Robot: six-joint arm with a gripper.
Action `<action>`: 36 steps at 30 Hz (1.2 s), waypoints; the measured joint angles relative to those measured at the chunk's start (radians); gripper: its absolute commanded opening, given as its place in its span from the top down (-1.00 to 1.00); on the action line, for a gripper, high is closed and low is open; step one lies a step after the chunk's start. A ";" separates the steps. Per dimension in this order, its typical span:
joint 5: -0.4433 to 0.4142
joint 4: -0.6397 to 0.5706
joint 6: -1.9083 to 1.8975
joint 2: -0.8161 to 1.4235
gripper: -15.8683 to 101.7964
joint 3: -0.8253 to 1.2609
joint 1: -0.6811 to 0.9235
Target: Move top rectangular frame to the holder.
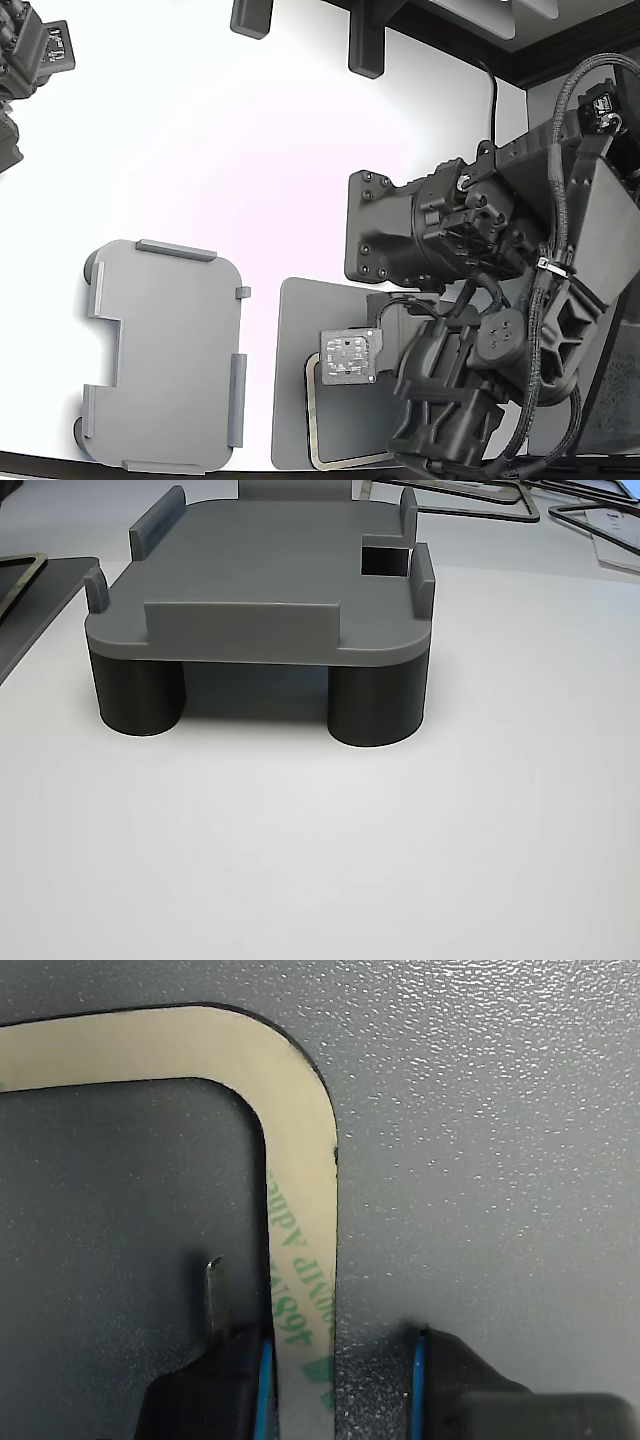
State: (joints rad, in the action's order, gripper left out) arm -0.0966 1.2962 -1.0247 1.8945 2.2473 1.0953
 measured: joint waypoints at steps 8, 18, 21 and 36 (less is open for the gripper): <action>0.002 -0.015 0.003 0.005 0.53 0.015 0.000; -0.025 0.087 -0.077 0.006 0.91 -0.074 -0.011; -0.067 0.156 -0.178 0.008 0.91 -0.152 -0.011; -0.091 0.350 -0.864 -0.081 0.91 -0.618 -0.242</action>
State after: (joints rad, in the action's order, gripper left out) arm -0.1871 1.6460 -1.8883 1.8132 1.6291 0.8529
